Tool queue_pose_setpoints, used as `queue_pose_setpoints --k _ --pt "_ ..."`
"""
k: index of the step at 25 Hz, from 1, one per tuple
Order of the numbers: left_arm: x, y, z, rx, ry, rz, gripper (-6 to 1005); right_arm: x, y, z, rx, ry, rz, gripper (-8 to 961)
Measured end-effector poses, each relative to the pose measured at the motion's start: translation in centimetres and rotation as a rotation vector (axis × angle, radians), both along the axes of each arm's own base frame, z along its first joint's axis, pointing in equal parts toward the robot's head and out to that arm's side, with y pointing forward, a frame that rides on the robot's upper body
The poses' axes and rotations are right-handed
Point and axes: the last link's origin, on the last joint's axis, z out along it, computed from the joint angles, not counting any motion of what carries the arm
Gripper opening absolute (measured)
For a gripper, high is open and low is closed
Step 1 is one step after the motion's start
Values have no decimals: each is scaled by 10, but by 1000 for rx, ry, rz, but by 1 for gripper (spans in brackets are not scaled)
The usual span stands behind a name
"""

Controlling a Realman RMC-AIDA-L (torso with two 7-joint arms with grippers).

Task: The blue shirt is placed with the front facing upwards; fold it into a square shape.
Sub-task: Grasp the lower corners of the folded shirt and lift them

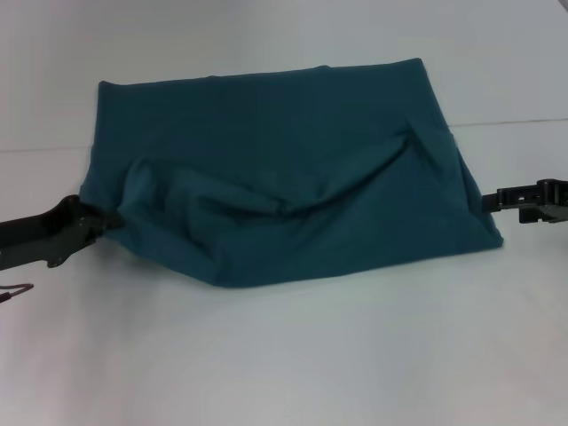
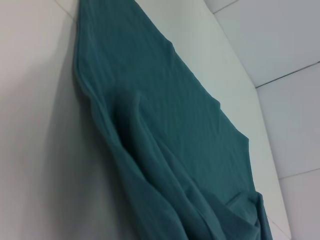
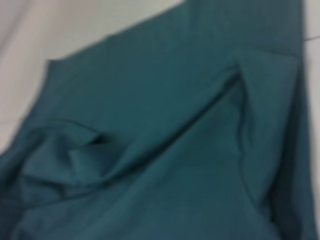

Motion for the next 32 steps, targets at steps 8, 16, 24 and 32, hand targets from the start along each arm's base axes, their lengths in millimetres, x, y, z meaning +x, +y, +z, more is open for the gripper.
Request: queue_pose_setpoints --k 8,16,24,32 --pt "2 1 -1 11 -9 -11 15 -3 19 -18 18 -131 -4 883" --pt "2 -1 -2 19 -24 -7 16 0 22 -47 38 -201 38 880" --pt "2 -1 -3 24 -25 -6 16 3 23 -57 51 -217 33 877" --pt "1 -2 -3 25 -25 -2 16 3 21 -70 53 -222 36 873"
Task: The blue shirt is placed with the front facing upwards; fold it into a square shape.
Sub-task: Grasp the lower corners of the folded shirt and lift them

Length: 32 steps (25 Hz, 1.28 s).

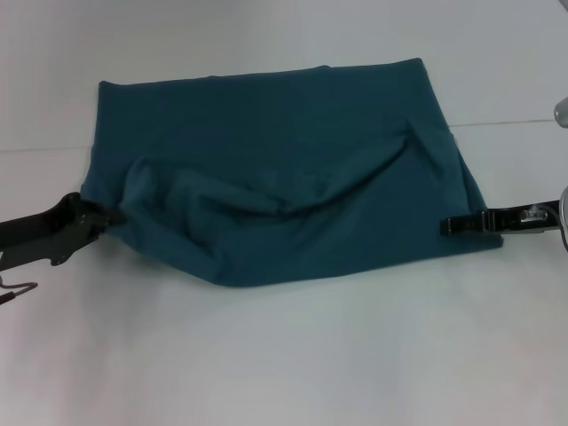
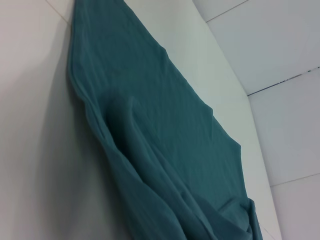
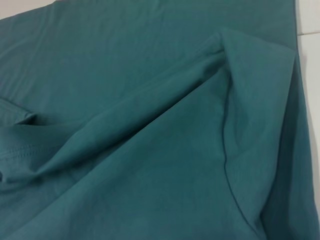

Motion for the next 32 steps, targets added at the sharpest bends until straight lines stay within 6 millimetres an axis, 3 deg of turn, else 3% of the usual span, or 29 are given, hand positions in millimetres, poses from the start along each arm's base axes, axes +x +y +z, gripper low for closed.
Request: queue_pose_setpoints --k 14,21,32 --pt "-1 0 1 8 -3 7 16 -5 -1 -8 -28 26 2 868" --pt "0 0 2 18 -18 2 16 -5 3 4 -2 43 -4 865" --pt "0 1 3 25 -20 1 16 -3 6 6 -15 -11 -4 392"
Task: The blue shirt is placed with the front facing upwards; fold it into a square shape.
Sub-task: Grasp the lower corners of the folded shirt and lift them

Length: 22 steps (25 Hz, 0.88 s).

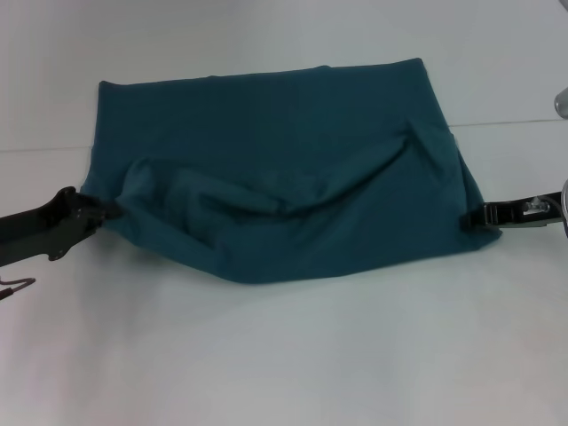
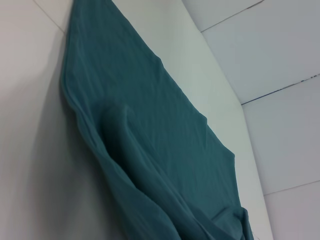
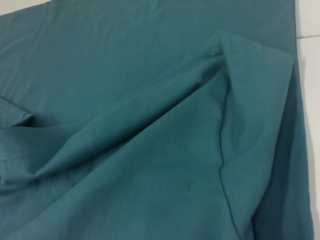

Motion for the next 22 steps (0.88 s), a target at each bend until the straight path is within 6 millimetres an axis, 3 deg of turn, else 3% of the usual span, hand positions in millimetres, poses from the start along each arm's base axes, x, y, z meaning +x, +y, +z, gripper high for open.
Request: queue_pose_setpoints --k 13,19,22 --pt "-2 -2 1 -2 -2 1 17 -2 -1 5 -22 16 -6 20" --pt "1 -8 7 -63 39 -64 17 -7 -11 27 -105 28 -2 19" --pt "1 -20 19 -143 118 -130 17 -8 -15 33 -135 6 -11 19"
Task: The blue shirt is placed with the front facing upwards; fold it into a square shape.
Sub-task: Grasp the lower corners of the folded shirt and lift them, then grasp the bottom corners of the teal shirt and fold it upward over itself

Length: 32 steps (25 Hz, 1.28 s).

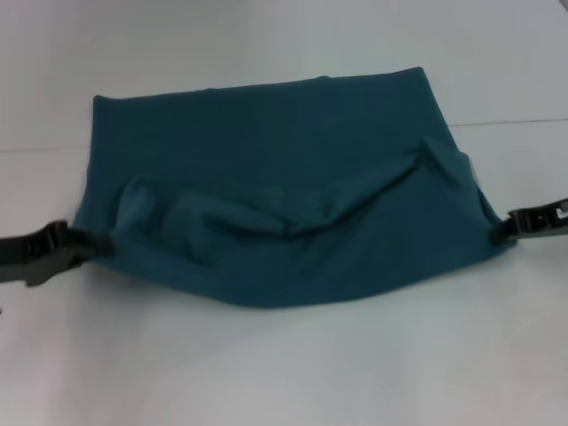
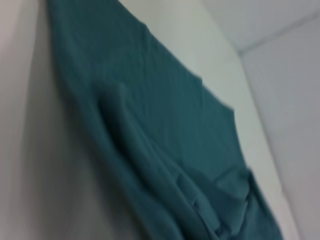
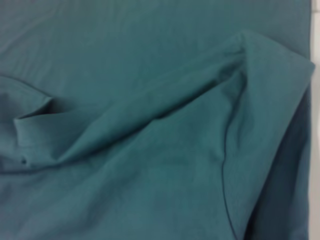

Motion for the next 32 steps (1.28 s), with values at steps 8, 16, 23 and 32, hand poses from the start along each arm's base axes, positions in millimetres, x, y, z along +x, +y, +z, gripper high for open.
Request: queue_pose_setpoints --k 8,16,23,32 --pt "-9 -32 5 -218 131 -31 17 1 -20 3 -142 -53 -37 20" --pt "-13 -65 10 -358 129 -50 17 -3 -52 2 -324 -57 -76 19" --pt "-18 -90 9 -483 126 -46 17 -3 -87 -6 -492 -38 -135 20" --pt "-28 -121 10 -553 95 -47 17 4 -110 -11 -578 -16 -159 19"
